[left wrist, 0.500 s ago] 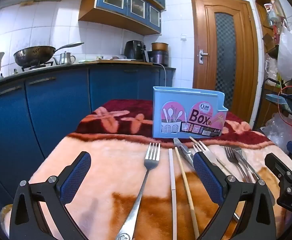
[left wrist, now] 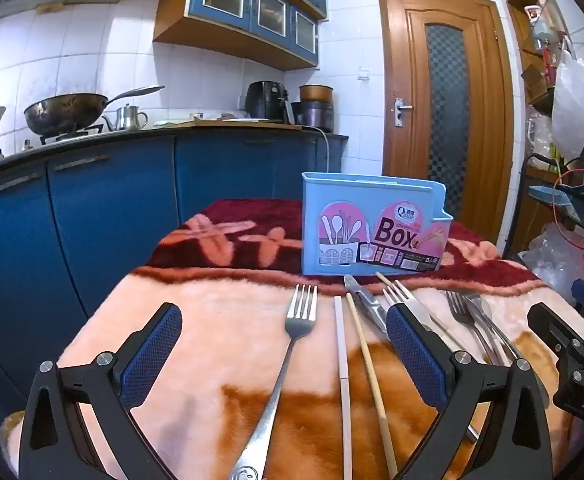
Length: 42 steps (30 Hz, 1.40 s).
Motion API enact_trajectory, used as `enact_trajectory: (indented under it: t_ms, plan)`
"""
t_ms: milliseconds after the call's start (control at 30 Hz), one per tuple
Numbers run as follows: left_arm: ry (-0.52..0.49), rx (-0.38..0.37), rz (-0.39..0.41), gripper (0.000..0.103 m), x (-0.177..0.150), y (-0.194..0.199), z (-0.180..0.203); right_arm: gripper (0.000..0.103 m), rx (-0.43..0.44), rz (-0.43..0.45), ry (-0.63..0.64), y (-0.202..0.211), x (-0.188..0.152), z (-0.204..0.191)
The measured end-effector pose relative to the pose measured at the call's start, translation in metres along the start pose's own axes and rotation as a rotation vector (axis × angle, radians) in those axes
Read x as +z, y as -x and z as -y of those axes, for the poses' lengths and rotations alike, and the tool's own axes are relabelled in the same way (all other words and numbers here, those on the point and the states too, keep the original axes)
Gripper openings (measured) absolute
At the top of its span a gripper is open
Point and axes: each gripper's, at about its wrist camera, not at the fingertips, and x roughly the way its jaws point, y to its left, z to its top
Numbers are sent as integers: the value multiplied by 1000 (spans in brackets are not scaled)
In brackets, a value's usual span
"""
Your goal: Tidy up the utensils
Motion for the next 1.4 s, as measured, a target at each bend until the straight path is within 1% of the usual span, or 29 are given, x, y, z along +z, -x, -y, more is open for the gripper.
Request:
enact_trajectory:
  t_ms: [167, 900, 1400]
  plan:
    - [-8, 1, 1, 102, -2, 1, 5, 103, 1, -2, -2, 0, 0, 0]
    - [-5, 3, 15, 102, -1, -3, 3, 103, 1, 2, -4, 0, 0, 0]
    - [-4, 6, 19, 102, 0, 7, 0, 103, -1, 8, -5, 2, 0, -1]
